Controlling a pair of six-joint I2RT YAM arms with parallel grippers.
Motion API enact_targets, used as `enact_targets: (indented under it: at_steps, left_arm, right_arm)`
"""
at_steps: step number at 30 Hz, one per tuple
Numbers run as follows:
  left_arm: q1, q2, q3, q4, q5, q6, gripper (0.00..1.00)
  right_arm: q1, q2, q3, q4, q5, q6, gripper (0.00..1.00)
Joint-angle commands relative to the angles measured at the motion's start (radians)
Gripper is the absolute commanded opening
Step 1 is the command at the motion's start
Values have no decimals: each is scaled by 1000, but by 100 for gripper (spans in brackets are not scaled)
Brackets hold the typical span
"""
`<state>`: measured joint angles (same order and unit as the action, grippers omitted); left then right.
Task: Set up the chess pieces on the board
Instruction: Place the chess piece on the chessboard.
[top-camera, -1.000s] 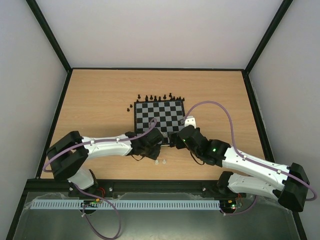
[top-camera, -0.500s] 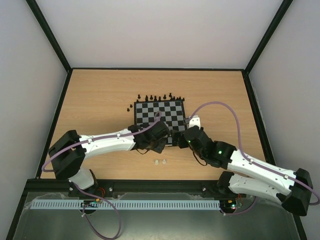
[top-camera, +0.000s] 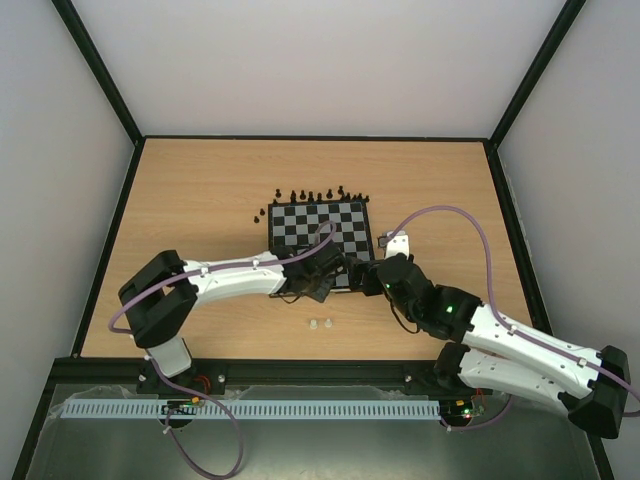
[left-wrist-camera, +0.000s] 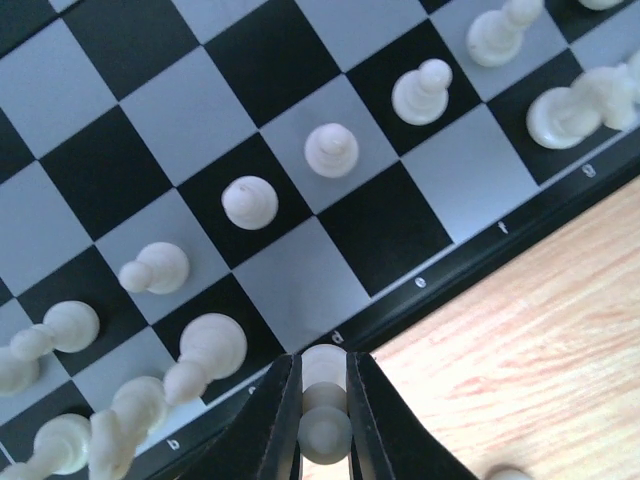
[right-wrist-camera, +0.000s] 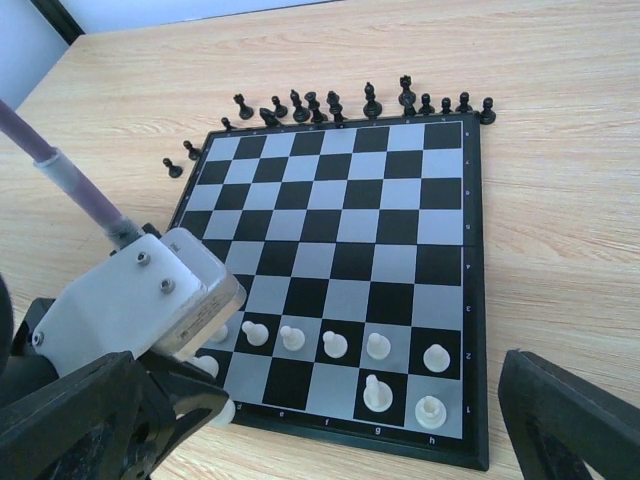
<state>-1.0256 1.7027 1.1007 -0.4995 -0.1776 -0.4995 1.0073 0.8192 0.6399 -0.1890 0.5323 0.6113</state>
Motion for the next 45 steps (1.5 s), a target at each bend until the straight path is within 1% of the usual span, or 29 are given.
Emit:
enact_targets:
  at_steps: [1, 7, 26, 30, 33, 37, 45]
  left_arm:
    - [19, 19, 28, 11, -33, 31, 10]
    - [26, 40, 40, 29, -52, 46, 10]
    - [51, 80, 57, 62, -47, 71, 11]
    - [55, 83, 57, 61, -40, 72, 15]
    - [55, 81, 57, 61, -34, 70, 21]
    - [55, 72, 56, 61, -26, 66, 27]
    - [53, 20, 56, 51, -5, 57, 29]
  right_arm:
    - [-2, 4, -8, -16, 28, 13, 99]
    - [-2, 6, -9, -14, 23, 12, 99]
    - [-3, 24, -6, -9, 10, 7, 99]
    - [-3, 30, -5, -7, 6, 7, 99]
    - [-3, 32, -5, -7, 5, 7, 99]
    - [-3, 34, -5, -6, 5, 6, 99]
    - [-2, 35, -5, -6, 5, 7, 99]
